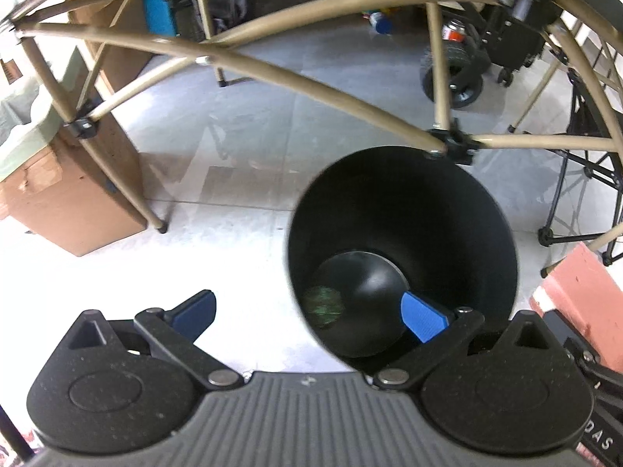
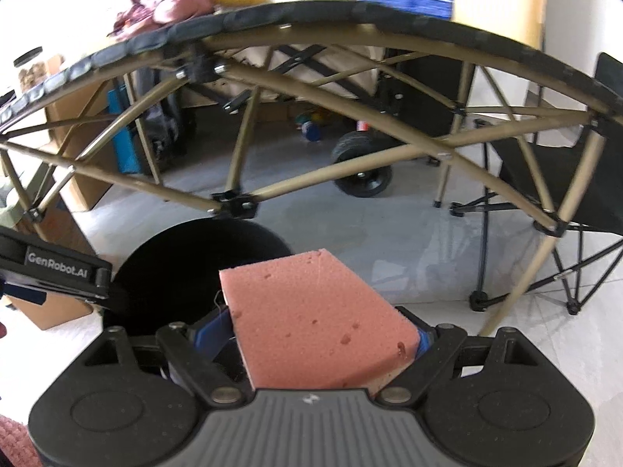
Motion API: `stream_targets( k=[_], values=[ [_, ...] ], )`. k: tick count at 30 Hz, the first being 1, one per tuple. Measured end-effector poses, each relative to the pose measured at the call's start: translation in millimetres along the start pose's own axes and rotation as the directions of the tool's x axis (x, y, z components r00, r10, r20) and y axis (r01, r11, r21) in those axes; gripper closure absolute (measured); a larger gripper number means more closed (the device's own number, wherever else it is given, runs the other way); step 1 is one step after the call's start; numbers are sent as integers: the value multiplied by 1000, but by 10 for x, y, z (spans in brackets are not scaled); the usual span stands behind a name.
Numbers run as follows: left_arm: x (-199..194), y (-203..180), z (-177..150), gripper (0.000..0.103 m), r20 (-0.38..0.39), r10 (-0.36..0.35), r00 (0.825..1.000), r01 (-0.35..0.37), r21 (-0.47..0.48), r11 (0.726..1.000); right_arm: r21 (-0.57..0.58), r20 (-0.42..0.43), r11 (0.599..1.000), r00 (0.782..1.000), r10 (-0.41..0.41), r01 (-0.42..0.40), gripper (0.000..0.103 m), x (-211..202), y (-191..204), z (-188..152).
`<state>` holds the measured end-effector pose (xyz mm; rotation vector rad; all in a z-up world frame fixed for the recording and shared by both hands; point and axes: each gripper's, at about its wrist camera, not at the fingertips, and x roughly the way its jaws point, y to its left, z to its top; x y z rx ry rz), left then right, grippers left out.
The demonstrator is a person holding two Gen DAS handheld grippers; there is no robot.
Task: Collect trash
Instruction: 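Lower the pink sponge into the bin and open the right tool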
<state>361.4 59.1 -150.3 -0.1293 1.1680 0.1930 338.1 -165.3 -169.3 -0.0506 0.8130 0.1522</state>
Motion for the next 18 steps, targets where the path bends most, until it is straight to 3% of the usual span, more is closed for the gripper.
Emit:
stream_targets(
  k=[10,18],
  values=[
    [-99,531,-70,0,37,45,998,-43,-66,997,-50,-43,997,998,50,-52,16,183,490,107],
    [-41,836,-119,0,23,83,996,-80,-113,990,-59,-135,995,988,70,-79,16,460,768,222]
  ],
)
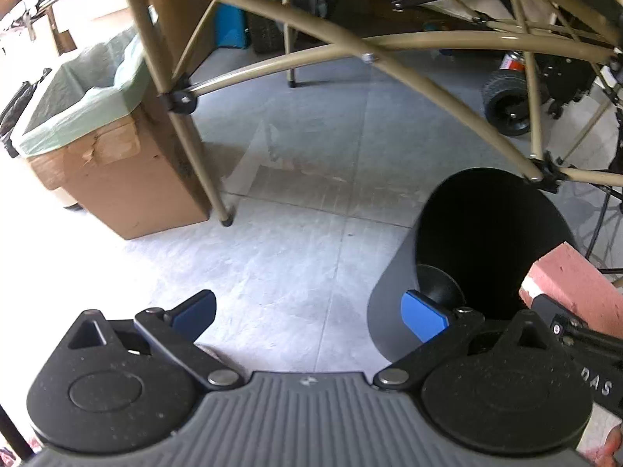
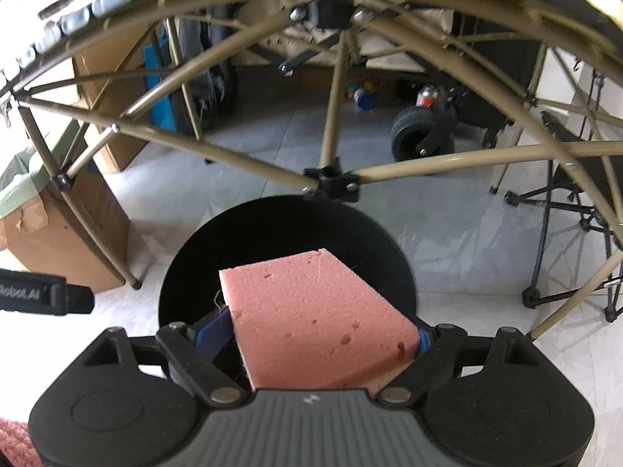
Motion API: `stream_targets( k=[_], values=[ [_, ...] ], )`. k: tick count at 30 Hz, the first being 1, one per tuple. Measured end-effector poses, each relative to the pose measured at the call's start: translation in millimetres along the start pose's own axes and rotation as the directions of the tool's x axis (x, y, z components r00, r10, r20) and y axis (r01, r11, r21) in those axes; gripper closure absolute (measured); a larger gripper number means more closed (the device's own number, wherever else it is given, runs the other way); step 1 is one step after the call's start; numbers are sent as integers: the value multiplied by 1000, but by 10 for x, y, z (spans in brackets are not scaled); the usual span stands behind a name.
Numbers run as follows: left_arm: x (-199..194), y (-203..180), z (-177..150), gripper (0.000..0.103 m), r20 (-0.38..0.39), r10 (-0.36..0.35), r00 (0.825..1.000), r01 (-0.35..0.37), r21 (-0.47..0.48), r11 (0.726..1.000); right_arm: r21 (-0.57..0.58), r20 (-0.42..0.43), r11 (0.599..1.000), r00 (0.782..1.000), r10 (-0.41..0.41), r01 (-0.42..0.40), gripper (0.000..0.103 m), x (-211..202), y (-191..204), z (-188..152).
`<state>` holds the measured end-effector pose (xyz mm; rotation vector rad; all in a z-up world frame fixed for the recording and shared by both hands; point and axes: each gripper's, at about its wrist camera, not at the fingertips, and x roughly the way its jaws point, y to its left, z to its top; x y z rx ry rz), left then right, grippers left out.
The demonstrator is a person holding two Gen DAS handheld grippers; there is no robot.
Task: Collect trash
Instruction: 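Lower the pink sponge into the bin and open the right tool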
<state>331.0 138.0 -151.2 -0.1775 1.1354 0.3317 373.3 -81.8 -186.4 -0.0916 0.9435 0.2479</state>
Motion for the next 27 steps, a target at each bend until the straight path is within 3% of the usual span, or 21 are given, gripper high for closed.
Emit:
stream_targets(
  k=[13,20,23,25,27],
  values=[
    [153,187,-29,0,-32,35,999,-36,-24,999,11,-141,1000,990,1,0,16,400,159,125],
    [183,205,-56,0,-39,50,998,-51,-20,998,11,-146,1000,989,25,-23,15,417,203,144],
    [185,208,-58,0,-41,53,998,-54,-21,998,7,-151,999,988,32,-31,13,428,222,153],
    [180,203,-56,0,-40,52,998,-53,-19,998,6,-159,1000,987,29,-28,0,431,216,153],
    [184,195,-57,0,-40,52,998,-53,-16,998,4,-160,1000,987,22,-22,0,429,226,157]
  ],
)
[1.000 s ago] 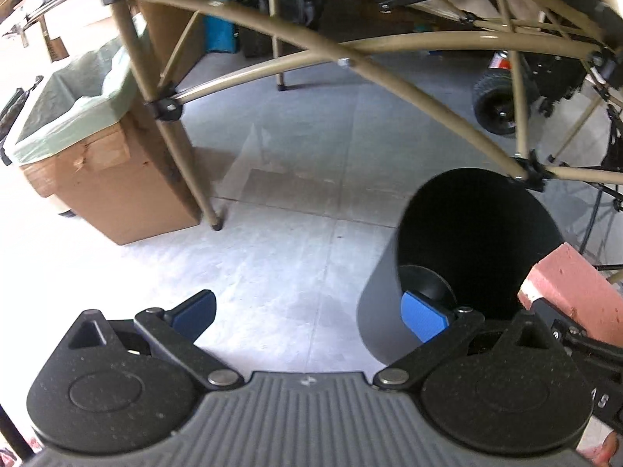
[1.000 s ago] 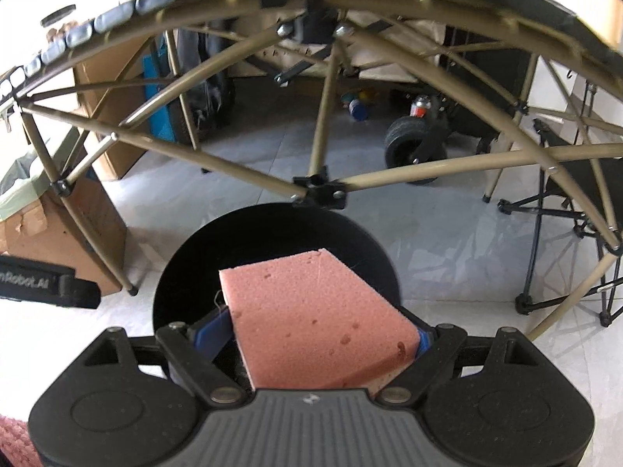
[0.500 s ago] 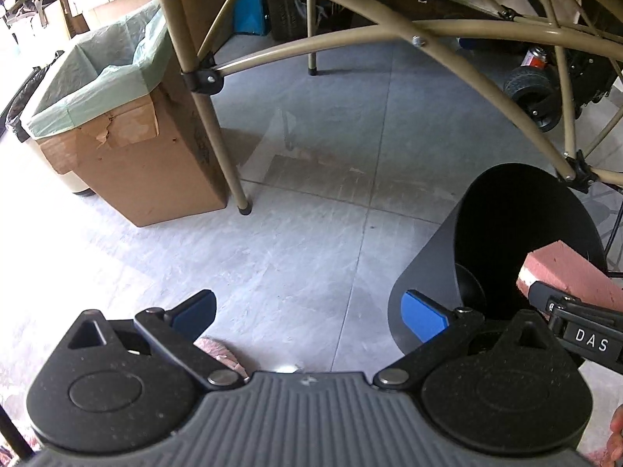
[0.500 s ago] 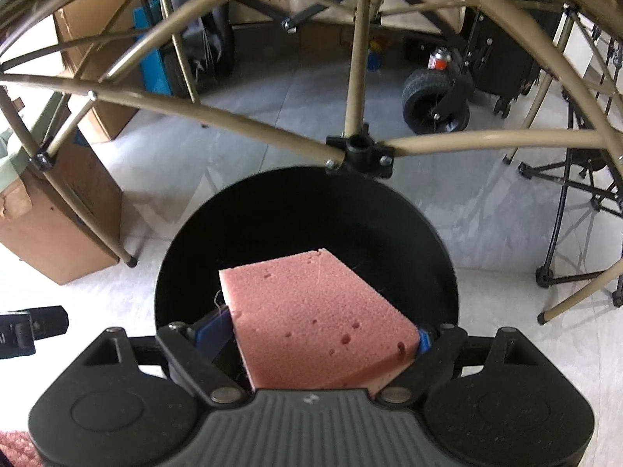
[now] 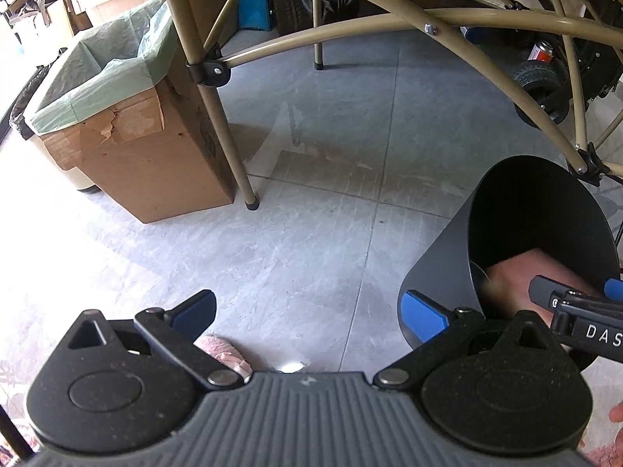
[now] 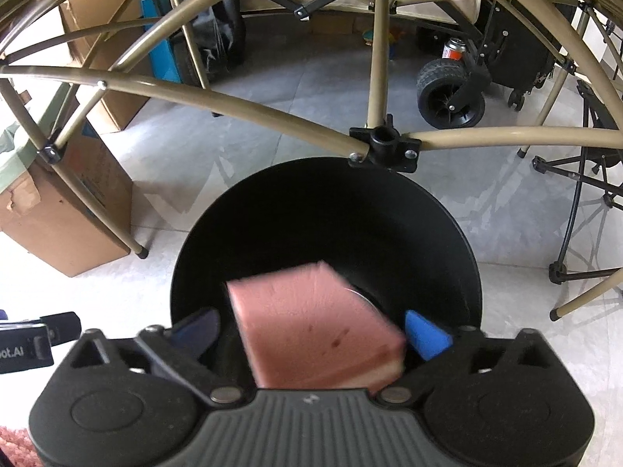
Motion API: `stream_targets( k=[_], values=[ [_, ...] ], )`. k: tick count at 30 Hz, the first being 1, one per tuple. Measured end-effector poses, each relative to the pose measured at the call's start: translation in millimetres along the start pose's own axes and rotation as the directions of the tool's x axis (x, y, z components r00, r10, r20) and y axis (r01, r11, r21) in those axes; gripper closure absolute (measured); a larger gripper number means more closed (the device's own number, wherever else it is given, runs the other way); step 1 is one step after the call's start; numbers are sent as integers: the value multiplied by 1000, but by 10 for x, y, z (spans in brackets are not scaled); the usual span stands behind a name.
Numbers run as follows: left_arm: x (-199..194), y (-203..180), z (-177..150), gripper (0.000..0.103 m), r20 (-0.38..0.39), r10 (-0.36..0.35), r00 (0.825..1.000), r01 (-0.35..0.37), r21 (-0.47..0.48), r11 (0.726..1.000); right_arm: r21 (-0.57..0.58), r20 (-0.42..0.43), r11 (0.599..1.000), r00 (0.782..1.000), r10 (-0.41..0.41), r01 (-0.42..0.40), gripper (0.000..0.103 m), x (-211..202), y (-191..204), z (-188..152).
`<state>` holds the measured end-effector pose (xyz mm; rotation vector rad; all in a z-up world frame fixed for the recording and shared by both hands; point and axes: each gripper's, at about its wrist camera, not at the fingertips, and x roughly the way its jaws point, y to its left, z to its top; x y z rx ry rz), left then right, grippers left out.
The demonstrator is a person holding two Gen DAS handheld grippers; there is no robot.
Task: Collect trash
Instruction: 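Lower the pink sponge into the bin and open the right tool, then raise both tools back toward the table items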
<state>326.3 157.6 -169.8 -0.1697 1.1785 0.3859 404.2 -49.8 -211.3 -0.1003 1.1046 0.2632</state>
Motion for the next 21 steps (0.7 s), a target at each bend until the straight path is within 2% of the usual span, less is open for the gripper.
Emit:
stream_targets(
  k=[7,21],
  values=[
    [45,-31,-17,0,-9,11,1000,-10,14,1000,-7,-30,1000,999,26,-26,0,0,-22,-7],
    [-74,-85,-49,0,23,2,1000,-3,25,1000,-11,10,999,999,31,-30,0,-203,-74,-30]
  ],
)
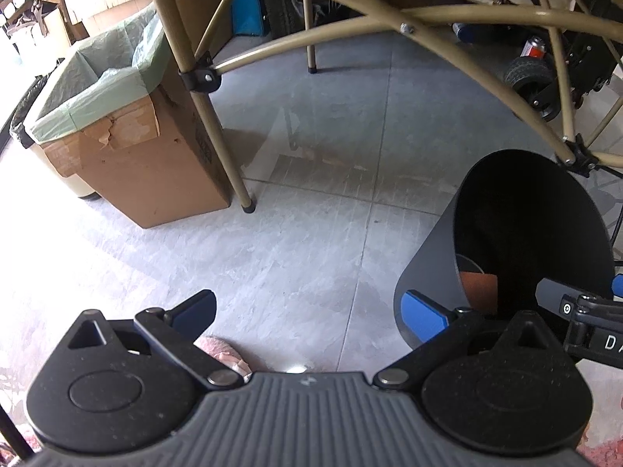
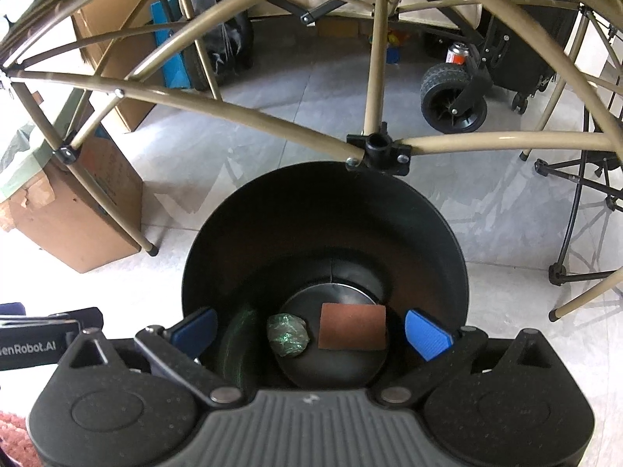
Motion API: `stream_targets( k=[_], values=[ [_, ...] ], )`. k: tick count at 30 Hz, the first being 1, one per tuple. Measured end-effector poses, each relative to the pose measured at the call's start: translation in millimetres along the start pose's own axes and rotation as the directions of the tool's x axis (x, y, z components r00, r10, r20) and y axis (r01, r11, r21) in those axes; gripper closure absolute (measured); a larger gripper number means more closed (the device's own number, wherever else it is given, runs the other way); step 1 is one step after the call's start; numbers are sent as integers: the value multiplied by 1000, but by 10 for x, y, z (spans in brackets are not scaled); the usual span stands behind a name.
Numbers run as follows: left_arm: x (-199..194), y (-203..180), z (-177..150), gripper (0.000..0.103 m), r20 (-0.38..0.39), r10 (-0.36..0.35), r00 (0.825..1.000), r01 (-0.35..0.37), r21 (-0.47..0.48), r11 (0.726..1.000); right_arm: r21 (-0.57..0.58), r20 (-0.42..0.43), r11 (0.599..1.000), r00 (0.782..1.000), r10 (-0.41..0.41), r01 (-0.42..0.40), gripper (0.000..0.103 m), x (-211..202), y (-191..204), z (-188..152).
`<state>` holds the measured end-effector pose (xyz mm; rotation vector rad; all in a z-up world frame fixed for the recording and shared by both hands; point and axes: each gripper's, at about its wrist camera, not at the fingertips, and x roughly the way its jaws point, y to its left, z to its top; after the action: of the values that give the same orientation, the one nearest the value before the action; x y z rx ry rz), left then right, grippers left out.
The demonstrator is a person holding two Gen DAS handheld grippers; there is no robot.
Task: Collect trash
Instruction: 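Raise both tools back toward the table items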
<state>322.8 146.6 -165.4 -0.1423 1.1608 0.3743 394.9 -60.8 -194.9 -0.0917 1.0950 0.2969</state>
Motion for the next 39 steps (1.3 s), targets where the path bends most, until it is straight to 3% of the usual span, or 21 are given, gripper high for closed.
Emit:
stream_targets(
  k=[17,25,31,39],
  values=[
    [-542,-6,-126,0,113,-33,993,34,-8,999,13,119,1000,993,0,-1,0,-684,-90,-133],
    [-981,-54,-190,0,208,-73,975,75,-3,997,36,188,999,982,11,-18,0,-1098,-133,-289],
    [-1355,-151,-208,0,295,-93,951,91,21,996,48,289,999,957,-7,-7,0,-1526,-229,-315],
    [-1725,-309,-105,0,384,-110,917,100,46,994,84,430,996,902,-42,6,0,-2025,-478,-223]
  ],
)
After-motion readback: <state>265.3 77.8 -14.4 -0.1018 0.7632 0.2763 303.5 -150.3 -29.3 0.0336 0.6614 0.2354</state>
